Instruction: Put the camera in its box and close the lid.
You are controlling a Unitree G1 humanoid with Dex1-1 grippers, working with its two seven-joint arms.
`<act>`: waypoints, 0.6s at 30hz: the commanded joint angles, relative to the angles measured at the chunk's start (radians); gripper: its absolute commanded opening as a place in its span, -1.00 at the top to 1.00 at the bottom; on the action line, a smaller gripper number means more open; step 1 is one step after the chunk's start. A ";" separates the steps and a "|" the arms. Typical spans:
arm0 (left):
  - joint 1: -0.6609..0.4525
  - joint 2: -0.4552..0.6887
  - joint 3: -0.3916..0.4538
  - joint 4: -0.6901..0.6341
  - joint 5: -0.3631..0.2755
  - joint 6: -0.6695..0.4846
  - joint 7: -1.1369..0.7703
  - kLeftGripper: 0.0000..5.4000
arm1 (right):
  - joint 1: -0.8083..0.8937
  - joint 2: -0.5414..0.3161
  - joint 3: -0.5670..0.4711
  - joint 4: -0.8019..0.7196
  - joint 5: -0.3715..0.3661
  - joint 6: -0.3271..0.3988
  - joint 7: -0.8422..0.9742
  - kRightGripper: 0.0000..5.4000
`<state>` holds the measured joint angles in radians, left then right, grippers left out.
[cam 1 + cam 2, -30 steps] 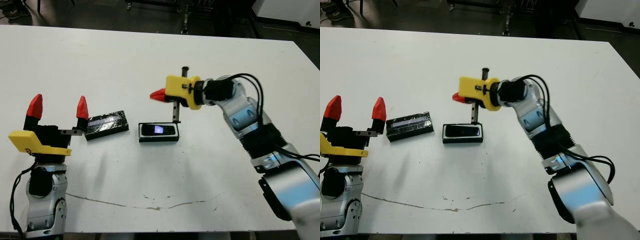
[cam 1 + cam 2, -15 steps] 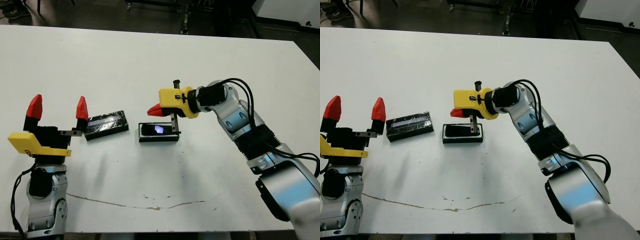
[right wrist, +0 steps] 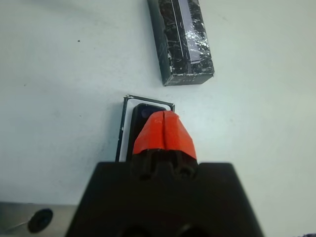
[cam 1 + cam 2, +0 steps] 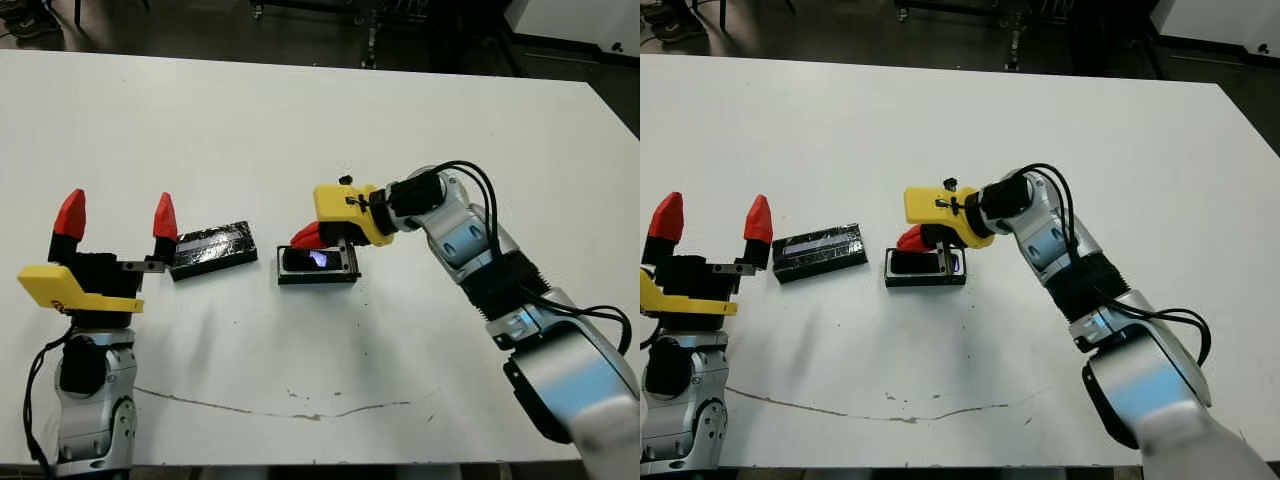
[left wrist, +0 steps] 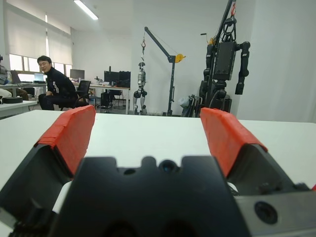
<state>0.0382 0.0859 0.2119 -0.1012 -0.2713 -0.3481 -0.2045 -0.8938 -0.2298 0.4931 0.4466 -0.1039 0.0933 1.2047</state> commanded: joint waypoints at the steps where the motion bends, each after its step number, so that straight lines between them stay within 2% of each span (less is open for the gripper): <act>1: 0.002 0.004 0.001 0.004 -0.005 0.004 -0.002 -1.00 | 0.002 0.000 -0.001 -0.011 0.006 0.028 0.012 1.00; 11: 0.001 0.004 0.000 0.008 0.003 0.000 -0.001 -1.00 | 0.000 0.012 0.016 -0.034 -0.002 0.042 0.007 1.00; 18: 0.003 0.003 0.000 0.006 0.010 0.002 0.006 -1.00 | 0.004 0.027 0.026 -0.034 -0.015 0.019 -0.008 1.00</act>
<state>0.0379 0.0859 0.2120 -0.1012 -0.2677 -0.3480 -0.2033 -0.8938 -0.1990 0.5129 0.4157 -0.1097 0.1172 1.2078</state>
